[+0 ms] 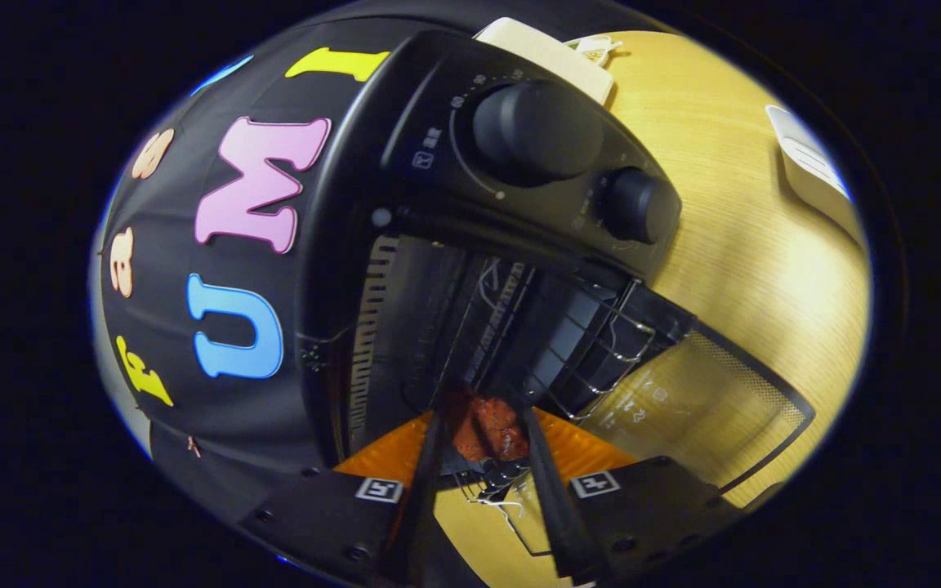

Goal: Open the toaster oven, put the food inside, and close the toaster oven door.

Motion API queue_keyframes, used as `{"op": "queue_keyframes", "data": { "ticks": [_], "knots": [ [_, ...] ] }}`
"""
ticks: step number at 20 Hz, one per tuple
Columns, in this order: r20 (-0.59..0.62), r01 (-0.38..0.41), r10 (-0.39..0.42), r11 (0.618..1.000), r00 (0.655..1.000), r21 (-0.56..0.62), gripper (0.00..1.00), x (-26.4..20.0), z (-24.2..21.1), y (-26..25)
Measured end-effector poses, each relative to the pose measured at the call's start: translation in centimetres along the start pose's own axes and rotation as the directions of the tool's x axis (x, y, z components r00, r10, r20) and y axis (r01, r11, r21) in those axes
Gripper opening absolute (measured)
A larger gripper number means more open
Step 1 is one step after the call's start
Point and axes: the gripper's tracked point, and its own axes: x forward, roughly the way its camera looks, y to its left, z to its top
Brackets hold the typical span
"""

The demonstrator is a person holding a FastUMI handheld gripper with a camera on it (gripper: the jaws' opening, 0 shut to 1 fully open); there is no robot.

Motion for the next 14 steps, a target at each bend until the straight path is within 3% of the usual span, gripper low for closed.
{"op": "queue_keyframes", "data": {
  "ticks": [1, 3, 10, 14],
  "knots": [
    [-0.007, -0.008, 0.008, 1.0, 1.0, -0.021, 0.82, -0.2, -0.2, 0.3],
    [-0.024, 0.005, -0.007, 0.998, 1.0, -0.066, 0.95, -0.6, -0.7, 0.3],
    [-0.057, 0.13, -0.141, 0.977, 0.988, -0.171, 0.98, -2.8, -2.0, -2.3],
    [-0.093, 0.15, -0.173, 0.966, 0.981, -0.21, 0.98, -4.6, -2.6, -2.8]
  ]
}}
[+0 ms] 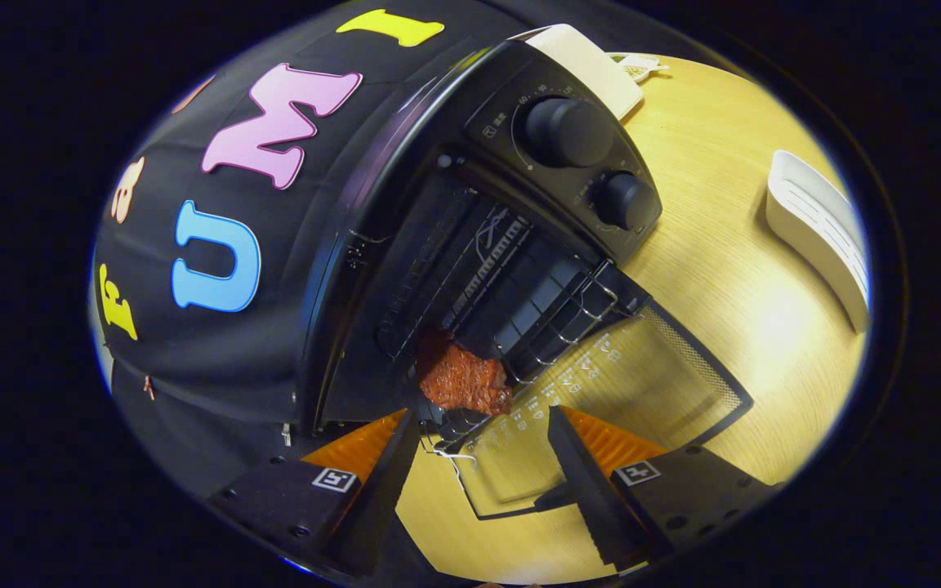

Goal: Open the toaster oven, put the food inside, and close the toaster oven door.

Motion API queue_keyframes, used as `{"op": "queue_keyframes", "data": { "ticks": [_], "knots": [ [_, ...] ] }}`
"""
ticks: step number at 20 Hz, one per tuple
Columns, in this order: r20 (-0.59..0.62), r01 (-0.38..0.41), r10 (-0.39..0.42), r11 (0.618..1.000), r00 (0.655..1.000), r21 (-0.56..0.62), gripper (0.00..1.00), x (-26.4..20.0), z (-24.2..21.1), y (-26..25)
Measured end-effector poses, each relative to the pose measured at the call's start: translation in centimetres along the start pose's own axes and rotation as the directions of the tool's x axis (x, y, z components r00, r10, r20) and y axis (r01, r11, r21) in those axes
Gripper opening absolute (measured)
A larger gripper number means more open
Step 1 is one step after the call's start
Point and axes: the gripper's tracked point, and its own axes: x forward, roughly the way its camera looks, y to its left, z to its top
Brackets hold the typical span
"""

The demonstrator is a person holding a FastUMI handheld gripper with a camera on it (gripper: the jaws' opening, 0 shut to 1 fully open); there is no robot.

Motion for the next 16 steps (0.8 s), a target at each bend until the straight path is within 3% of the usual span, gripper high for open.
{"op": "queue_keyframes", "data": {
  "ticks": [6, 10, 16],
  "knots": [
    [-0.062, 0.033, -0.048, 0.975, 0.997, -0.221, 0.98, -3.4, -3.3, -1.8],
    [-0.081, 0.05, -0.091, 0.913, 0.993, -0.405, 0.98, -5.5, -5.7, -3.2],
    [-0.141, 0.049, -0.154, 0.825, 0.978, -0.563, 0.99, -7.2, -10.3, -5.1]
  ]
}}
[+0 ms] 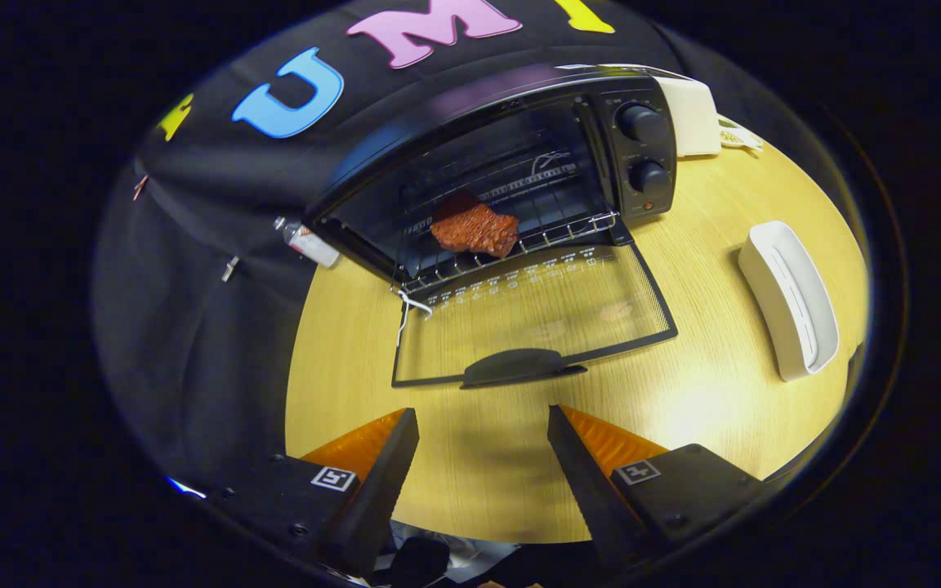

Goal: Open the toaster oven, put the food inside, and close the toaster oven door.

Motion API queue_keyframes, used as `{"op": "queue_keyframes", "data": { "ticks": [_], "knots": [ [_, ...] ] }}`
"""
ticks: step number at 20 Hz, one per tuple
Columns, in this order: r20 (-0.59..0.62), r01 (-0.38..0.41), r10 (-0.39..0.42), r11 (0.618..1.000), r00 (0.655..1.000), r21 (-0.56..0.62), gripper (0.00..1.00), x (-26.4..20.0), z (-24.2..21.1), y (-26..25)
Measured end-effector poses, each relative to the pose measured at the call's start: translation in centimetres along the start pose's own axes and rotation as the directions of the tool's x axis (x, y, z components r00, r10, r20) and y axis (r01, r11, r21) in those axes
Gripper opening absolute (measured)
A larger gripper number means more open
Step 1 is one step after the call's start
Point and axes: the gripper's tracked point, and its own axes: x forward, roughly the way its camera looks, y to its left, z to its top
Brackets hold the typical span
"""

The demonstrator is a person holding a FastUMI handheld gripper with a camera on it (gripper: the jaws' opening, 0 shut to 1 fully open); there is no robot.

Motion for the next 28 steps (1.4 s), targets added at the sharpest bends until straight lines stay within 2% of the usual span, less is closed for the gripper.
{"op": "queue_keyframes", "data": {
  "ticks": [4, 6, 8, 14, 19, 22, 28],
  "knots": [
    [-0.038, 0.078, -0.082, 0.991, 0.996, -0.109, 0.99, 0.8, -3.2, -1.2],
    [-0.023, 0.143, -0.149, 0.972, 0.989, -0.185, 0.99, 1.7, -3.8, -2.6],
    [-0.001, 0.202, -0.207, 0.956, 0.978, -0.212, 0.99, 2.8, -3.9, -3.8],
    [0.088, 0.28, -0.266, 0.916, 0.96, -0.289, 0.99, 5.6, -2.8, -3.6],
    [0.103, 0.309, -0.292, 0.904, 0.951, -0.296, 0.99, 7.2, -2.4, -2.9],
    [0.127, 0.325, -0.301, 0.896, 0.945, -0.303, 0.99, 7.6, -0.6, -2.6],
    [0.104, 0.328, -0.312, 0.919, 0.944, -0.22, 0.99, 7.1, -0.3, -2.0]
  ]
}}
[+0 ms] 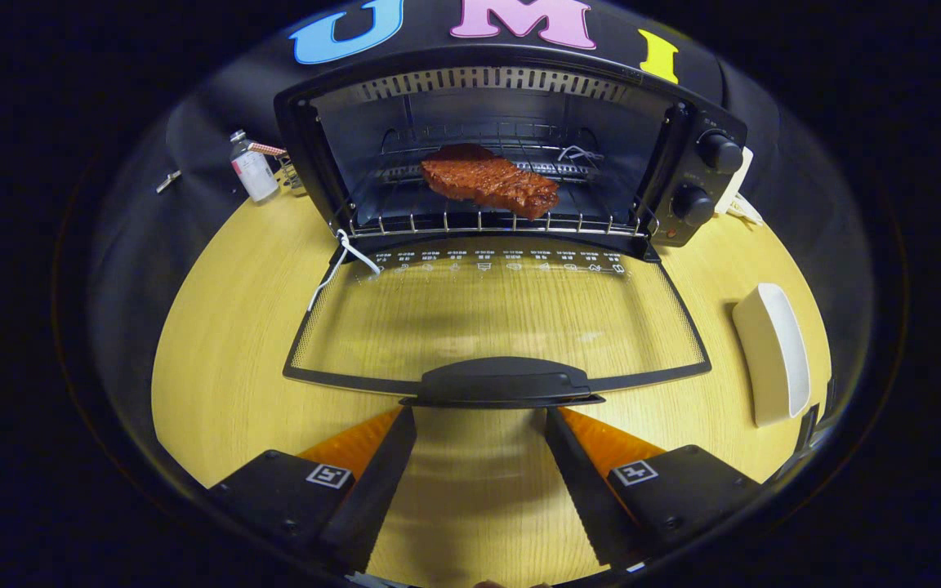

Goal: Open the toaster oven, put the food inside, and close the toaster oven door.

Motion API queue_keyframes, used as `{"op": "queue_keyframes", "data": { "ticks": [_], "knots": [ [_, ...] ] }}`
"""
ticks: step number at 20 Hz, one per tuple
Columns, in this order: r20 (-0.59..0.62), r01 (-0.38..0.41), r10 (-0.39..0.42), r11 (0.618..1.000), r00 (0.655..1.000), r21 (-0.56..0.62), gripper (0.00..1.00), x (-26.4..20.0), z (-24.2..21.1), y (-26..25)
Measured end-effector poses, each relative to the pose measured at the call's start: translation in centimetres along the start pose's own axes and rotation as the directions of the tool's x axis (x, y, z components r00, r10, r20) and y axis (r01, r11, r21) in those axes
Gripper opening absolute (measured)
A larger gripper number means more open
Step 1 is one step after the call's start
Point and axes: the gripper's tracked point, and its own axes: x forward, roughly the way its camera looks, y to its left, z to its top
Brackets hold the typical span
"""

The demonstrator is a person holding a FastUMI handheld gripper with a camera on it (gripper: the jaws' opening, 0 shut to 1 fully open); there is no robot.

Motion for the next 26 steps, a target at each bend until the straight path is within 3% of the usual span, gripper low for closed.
{"op": "queue_keyframes", "data": {
  "ticks": [13, 17, 20, 22, 26],
  "knots": [
    [0.066, -0.077, 0.074, 0.996, 0.995, 0.042, 0.98, -3.7, 3.0, 0.2],
    [0.108, -0.09, 0.093, 0.995, 0.99, -0.032, 0.98, -5.2, 4.0, 0.5],
    [0.154, -0.115, 0.121, 0.992, 0.981, -0.043, 0.98, -6.3, 5.9, 0.5],
    [0.177, -0.175, 0.181, 0.983, 0.967, -0.049, 0.98, -6.2, 7.5, 1.4],
    [0.242, -0.181, 0.2, 0.979, 0.949, -0.098, 0.99, -5.6, 11.8, 1.6]
  ]
}}
